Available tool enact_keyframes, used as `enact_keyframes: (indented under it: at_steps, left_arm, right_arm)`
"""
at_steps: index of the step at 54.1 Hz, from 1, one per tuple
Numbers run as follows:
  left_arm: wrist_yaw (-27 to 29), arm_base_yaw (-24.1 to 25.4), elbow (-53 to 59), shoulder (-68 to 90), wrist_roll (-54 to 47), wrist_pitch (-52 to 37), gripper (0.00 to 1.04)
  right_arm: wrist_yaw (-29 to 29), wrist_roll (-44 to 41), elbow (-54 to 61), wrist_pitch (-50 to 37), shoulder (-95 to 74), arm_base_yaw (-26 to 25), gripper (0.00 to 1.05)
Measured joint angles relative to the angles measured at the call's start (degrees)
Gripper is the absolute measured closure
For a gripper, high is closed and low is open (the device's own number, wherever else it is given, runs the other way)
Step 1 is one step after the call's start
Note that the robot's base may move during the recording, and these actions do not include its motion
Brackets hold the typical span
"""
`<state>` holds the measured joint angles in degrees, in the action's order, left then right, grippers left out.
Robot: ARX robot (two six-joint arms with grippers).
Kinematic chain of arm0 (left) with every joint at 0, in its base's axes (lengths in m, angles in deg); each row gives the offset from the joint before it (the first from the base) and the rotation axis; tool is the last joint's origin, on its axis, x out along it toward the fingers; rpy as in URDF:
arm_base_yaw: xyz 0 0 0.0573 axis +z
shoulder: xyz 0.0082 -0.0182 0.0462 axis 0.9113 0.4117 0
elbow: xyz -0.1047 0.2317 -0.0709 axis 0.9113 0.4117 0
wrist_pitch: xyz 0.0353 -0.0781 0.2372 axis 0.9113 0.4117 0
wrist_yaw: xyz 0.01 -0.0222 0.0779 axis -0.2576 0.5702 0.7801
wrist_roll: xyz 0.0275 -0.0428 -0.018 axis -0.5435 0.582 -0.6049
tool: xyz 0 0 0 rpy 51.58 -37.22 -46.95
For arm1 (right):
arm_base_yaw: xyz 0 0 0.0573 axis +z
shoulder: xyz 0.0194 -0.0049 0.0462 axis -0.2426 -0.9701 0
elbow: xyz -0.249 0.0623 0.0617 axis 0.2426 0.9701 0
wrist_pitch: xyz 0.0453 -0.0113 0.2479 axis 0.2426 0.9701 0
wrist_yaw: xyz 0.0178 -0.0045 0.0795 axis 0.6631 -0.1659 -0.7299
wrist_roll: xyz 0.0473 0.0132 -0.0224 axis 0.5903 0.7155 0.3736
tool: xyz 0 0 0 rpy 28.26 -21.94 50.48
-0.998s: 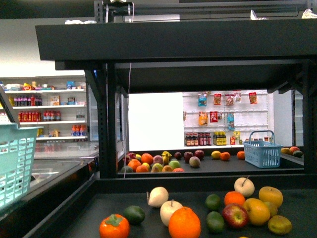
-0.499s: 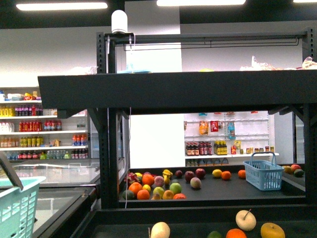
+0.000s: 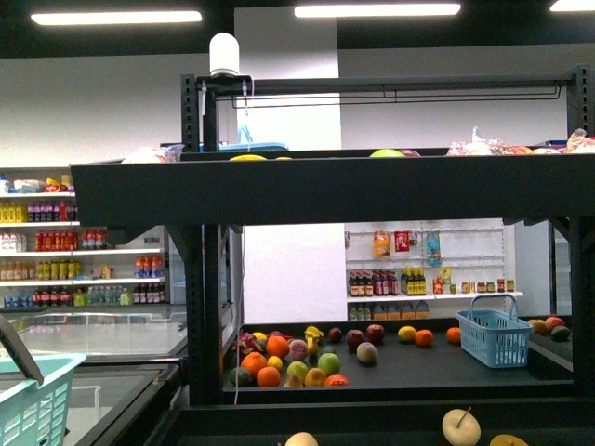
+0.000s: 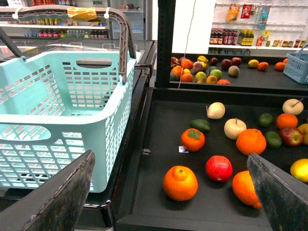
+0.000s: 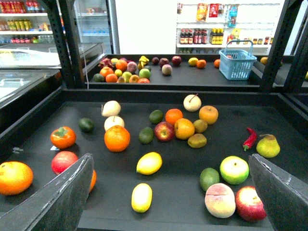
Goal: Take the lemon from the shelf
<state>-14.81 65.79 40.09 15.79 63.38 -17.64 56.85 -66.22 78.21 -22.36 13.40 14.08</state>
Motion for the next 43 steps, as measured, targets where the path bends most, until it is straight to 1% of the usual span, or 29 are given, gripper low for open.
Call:
enact_keyframes:
  at_steps: [2, 4, 5, 7, 10, 11, 13, 17, 20, 23, 29, 34, 43]
  left_arm:
    - [0.0, 0.0, 0.0, 0.0, 0.0, 0.0, 0.08]
    - [1.6, -0.4, -0.5, 0.5, 3.0, 1.8, 0.08]
    - [1.9, -0.4, -1.0, 1.4, 5.5, 3.4, 0.08]
    - [0.6, 0.7, -1.7, 4.6, 13.2, 3.9, 0.08]
    - [-2.6, 2.8, -2.7, 9.7, 23.4, 1.4, 0.08]
    - [-2.8, 3.2, -3.0, 10.6, 24.1, 0.8, 0.08]
    - [-5.7, 4.9, -4.2, 14.3, 31.1, -2.3, 0.08]
    - [-11.0, 8.8, -7.2, 23.2, 41.5, -9.7, 0.08]
    - [-15.6, 13.4, -11.9, 35.1, 50.8, -18.2, 0.08]
    - [-17.4, 16.3, -16.3, 44.3, 56.7, -23.3, 0.08]
    - [-19.1, 20.3, -24.7, 58.2, 64.2, -26.7, 0.08]
    - [-19.5, 23.3, -32.4, 68.5, 69.1, -27.3, 0.08]
    - [-19.5, 25.0, -46.8, 83.9, 74.5, -28.2, 0.08]
  right_arm:
    - [0.0, 0.0, 0.0, 0.0, 0.0, 0.0, 0.08]
    - [0.0, 0.0, 0.0, 0.0, 0.0, 0.0, 0.08]
    - [0.0, 0.0, 0.0, 0.0, 0.0, 0.0, 0.08]
    - [0.0, 0.0, 0.0, 0.0, 0.0, 0.0, 0.08]
    - [0.0, 0.0, 0.0, 0.0, 0.0, 0.0, 0.08]
    - [0.0, 0.0, 0.0, 0.0, 0.0, 0.0, 0.08]
    - [0.0, 0.0, 0.0, 0.0, 0.0, 0.0, 0.08]
    - [0.0, 0.0, 0.0, 0.0, 0.0, 0.0, 0.08]
    - [0.0, 0.0, 0.0, 0.0, 0.0, 0.0, 0.08]
    - [0.0, 0.0, 0.0, 0.0, 0.0, 0.0, 0.08]
    - [0.0, 0.0, 0.0, 0.0, 0.0, 0.0, 0.08]
    - [0.0, 0.0, 0.0, 0.0, 0.0, 0.0, 0.08]
    - [0.0, 0.0, 0.0, 0.0, 0.0, 0.0, 0.08]
